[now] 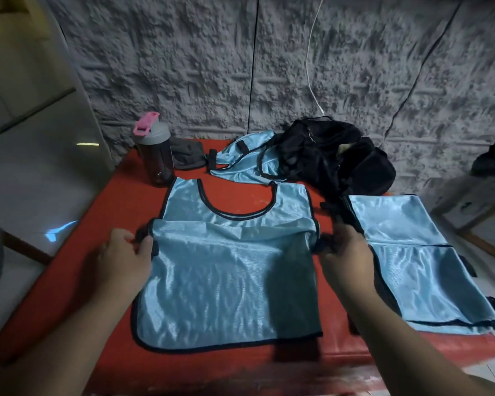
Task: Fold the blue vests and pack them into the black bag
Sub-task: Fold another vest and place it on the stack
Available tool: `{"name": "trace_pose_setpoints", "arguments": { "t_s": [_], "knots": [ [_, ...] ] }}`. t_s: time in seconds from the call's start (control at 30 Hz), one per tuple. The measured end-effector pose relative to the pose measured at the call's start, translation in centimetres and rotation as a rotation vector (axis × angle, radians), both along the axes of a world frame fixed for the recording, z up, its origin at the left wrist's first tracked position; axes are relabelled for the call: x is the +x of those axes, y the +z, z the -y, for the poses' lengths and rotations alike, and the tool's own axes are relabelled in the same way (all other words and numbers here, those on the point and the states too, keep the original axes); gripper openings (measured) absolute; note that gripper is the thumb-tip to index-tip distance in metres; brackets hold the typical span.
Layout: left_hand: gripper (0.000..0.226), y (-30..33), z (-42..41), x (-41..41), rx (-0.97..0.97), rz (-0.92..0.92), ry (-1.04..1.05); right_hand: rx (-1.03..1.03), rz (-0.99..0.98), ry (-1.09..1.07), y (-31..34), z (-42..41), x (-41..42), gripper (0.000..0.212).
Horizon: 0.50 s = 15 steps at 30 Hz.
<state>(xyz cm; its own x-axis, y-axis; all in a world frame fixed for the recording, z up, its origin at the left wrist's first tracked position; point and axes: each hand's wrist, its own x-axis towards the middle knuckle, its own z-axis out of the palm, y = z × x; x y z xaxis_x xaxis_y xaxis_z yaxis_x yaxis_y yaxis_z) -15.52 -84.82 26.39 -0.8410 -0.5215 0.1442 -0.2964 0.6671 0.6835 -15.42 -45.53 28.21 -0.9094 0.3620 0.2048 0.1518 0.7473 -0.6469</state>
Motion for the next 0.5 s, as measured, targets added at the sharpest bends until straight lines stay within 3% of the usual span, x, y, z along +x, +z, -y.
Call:
{"name": "trace_pose_setpoints", "arguments": {
  "t_s": [0.1,0.2,0.37,0.5],
  "knots": [
    [0.04,-0.4,-0.2,2.4,-0.203,0.329,-0.041,0.105,0.341,-0.005,-1.8,0.4,2.7,0.019],
    [0.044,-0.7,-0.8,3.8,-0.273,0.557,-0.104,0.213,0.467,0.06,-3.7,1.1,3.9,0.032],
    [0.019,-0.9,-2.3,4.3,-0.239,0.516,-0.066,0.14,0.442,0.062,-3.8,2.8,3.8,0.035],
    [0.015,-0.9,-1.8,3.6,-0.133,0.413,-0.05,0.086,0.451,0.059,-3.1,2.5,3.4,0.025]
  ]
}}
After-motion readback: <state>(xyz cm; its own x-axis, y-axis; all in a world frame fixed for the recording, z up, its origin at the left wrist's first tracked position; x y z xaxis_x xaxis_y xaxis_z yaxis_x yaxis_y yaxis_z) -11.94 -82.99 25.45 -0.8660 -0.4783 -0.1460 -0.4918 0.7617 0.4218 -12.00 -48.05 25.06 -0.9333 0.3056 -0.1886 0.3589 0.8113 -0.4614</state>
